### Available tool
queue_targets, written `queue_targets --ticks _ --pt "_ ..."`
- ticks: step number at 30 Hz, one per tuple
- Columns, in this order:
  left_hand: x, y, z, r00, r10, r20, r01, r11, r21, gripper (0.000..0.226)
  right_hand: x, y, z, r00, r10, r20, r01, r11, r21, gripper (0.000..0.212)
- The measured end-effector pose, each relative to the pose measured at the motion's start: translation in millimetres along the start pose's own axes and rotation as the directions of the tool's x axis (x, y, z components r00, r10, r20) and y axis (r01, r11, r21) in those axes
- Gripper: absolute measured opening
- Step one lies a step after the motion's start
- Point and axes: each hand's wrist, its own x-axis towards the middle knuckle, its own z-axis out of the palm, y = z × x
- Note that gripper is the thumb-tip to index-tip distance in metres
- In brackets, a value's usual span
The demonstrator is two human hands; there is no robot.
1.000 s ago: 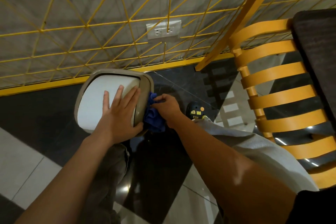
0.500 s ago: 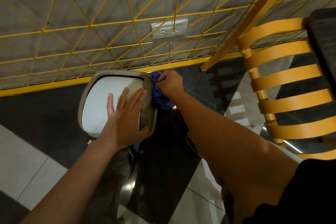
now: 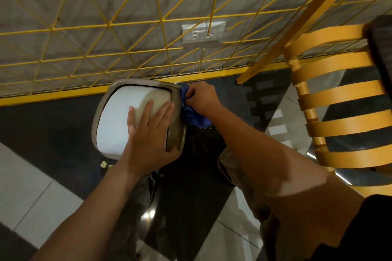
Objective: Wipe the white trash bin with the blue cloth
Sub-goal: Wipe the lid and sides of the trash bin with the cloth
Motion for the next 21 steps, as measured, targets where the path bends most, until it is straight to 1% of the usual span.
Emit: queue_targets --ticks 3,6,9,10,12,13,14,16,18,20,21 --pt "4 3 0 1.0 -0.016 -0.009 0.016 1.0 -0.005 0.092 11 -4 -3 1.0 0.003 0.016 -0.003 0.999 -0.032 0.008" --pt "7 5 3 0.999 -0.019 -0.029 0.018 0.999 -0.028 0.093 23 -9 -6 1.0 -0.001 -0.014 0.0 0.996 -0.085 0.011" --pt "5 3 2 0.999 -0.029 -0.026 0.028 0.999 -0.04 0.094 24 -11 -1 0.999 -0.015 -0.031 0.014 0.999 -0.037 0.01" --pt "3 1 1 0.999 -0.032 -0.01 0.031 0.998 -0.047 0.095 21 -9 1 0.998 -0.036 -0.042 0.036 0.999 0.013 0.017" --pt "0 -4 -1 1.0 -0.014 0.028 0.015 0.999 -0.045 0.097 12 -2 6 0.997 -0.08 -0.015 0.081 0.992 0.096 0.047" --pt "-2 -8 -2 0.999 0.007 0.042 -0.006 1.0 -0.03 0.097 8 2 8 0.993 -0.114 0.03 0.111 0.99 0.092 0.057" --pt "-3 -13 -3 0.998 0.042 0.053 -0.041 0.999 -0.012 0.097 3 5 10 0.987 -0.141 0.072 0.136 0.988 0.069 0.061" --pt "-5 -21 -7 0.988 0.117 0.105 -0.122 0.991 0.047 0.094 -5 10 13 0.984 -0.141 0.106 0.135 0.989 0.059 0.064" --pt "-7 -29 -15 0.977 0.145 0.156 -0.164 0.979 0.122 0.09 -13 13 18 0.99 -0.111 0.085 0.104 0.991 0.084 0.065" --pt "-10 -33 -22 0.973 0.123 0.195 -0.156 0.974 0.165 0.086 -22 15 28 0.994 -0.089 0.065 0.081 0.99 0.115 0.062" --pt "-13 -36 -24 0.978 0.101 0.184 -0.13 0.979 0.154 0.086 -27 15 35 0.995 -0.078 0.062 0.069 0.988 0.141 0.059"
